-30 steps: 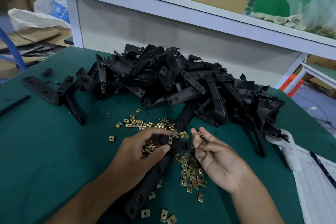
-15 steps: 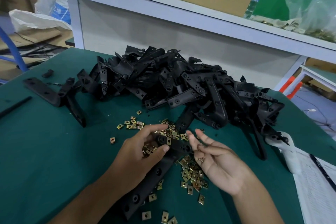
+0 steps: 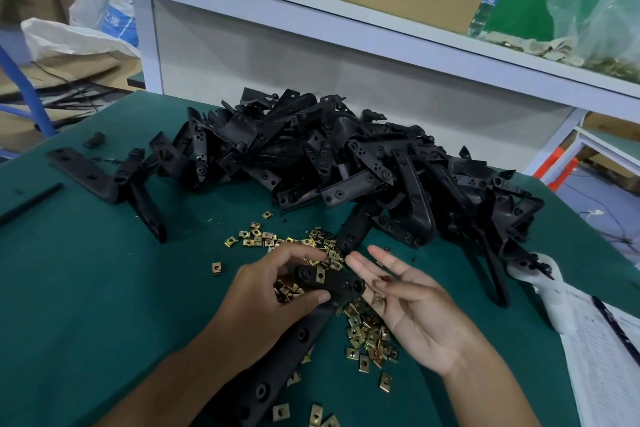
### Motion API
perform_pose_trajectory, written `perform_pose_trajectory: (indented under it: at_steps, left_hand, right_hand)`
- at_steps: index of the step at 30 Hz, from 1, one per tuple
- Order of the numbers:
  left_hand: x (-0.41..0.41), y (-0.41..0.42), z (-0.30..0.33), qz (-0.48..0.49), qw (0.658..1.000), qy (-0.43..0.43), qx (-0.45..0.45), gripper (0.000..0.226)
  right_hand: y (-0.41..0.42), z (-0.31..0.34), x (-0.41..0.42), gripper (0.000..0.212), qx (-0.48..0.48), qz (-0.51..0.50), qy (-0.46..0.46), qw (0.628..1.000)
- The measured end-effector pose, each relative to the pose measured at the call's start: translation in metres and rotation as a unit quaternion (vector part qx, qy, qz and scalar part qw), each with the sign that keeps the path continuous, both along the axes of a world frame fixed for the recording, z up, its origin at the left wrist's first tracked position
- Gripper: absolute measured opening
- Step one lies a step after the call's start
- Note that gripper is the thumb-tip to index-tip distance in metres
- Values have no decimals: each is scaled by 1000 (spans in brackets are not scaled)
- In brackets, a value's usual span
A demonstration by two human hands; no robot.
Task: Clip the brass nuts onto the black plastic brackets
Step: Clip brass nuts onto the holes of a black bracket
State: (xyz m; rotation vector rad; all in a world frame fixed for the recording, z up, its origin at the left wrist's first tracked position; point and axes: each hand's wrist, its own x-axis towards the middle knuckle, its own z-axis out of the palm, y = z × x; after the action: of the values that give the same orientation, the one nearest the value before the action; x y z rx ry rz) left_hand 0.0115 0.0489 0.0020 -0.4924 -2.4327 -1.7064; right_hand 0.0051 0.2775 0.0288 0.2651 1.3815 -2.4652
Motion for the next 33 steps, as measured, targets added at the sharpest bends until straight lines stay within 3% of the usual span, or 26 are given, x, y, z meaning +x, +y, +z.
perform_pose_trajectory:
  at_steps: [8,18,24,28,33]
  left_hand:
    - [0,-1,3,-16,1000,-8,19,34]
    - [-1,0,9,-19,993,-67,93,30]
    - [-1,1,13,-32,985,-88,143,37]
    - [-2,0,15,-32,977,-96,186,40]
    - [-2,0,14,-35,971,-109,210,31]
  right_hand:
    - [0,3,-1,43,35,25,33,999]
    - [-4,5,0,29,105,-28,48,993]
    - [-5,6,1,9,36,-54,31,997]
    - [-5,4,2,28,57,-26,16,998]
    - [-7,2,3,31,92,2,27,995]
